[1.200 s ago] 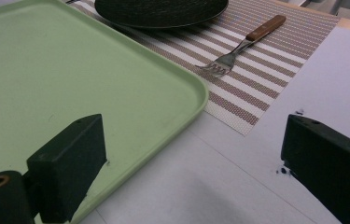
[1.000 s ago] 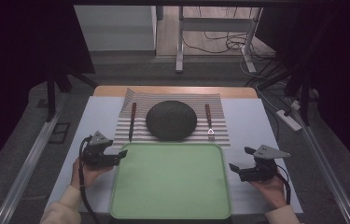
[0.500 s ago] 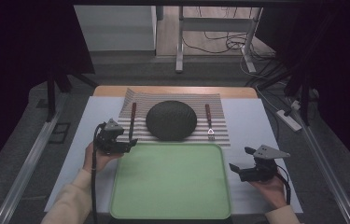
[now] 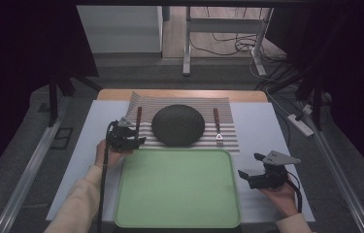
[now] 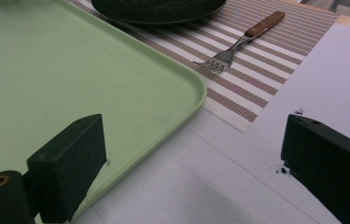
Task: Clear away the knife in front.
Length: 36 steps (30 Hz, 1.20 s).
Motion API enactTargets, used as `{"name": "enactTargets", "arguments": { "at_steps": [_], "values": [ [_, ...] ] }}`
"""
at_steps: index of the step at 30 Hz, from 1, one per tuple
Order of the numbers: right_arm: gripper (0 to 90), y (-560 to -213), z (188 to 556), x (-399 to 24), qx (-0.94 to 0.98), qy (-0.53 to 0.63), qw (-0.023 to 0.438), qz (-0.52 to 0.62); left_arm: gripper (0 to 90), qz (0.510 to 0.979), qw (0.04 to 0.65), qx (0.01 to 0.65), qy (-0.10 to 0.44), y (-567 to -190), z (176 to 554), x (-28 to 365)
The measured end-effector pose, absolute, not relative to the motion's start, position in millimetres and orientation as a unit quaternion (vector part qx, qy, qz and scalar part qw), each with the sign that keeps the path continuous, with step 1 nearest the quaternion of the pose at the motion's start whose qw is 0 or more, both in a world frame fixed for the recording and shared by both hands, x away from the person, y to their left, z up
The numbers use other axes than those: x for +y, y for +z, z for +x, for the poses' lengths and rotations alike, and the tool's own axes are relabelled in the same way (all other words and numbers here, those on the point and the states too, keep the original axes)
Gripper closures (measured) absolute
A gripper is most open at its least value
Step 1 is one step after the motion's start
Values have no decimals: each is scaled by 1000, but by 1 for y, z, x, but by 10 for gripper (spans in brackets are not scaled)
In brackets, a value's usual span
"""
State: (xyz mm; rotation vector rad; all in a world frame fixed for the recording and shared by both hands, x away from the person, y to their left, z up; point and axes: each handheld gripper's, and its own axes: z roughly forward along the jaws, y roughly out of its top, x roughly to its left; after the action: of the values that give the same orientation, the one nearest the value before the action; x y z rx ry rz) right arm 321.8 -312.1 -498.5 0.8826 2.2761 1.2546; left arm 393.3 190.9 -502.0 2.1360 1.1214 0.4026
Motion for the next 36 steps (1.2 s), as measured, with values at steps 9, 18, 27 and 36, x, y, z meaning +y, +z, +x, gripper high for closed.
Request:
{"name": "enactTargets", "arguments": {
  "at_steps": [9,18,27,36],
  "values": [
    [67,-499,322,-312,814,446,196,316,887,843,310,420,130,-518,408,186],
    [67,-500,322,-313,815,443,194,318,887,851,292,422,112,-525,414,187],
    [67,-501,322,-314,814,445,194,319,887,845,286,441,100,-530,415,204],
    [69,-501,322,-315,814,445,193,320,887,834,286,462,96,-531,412,229]
  ]
}}
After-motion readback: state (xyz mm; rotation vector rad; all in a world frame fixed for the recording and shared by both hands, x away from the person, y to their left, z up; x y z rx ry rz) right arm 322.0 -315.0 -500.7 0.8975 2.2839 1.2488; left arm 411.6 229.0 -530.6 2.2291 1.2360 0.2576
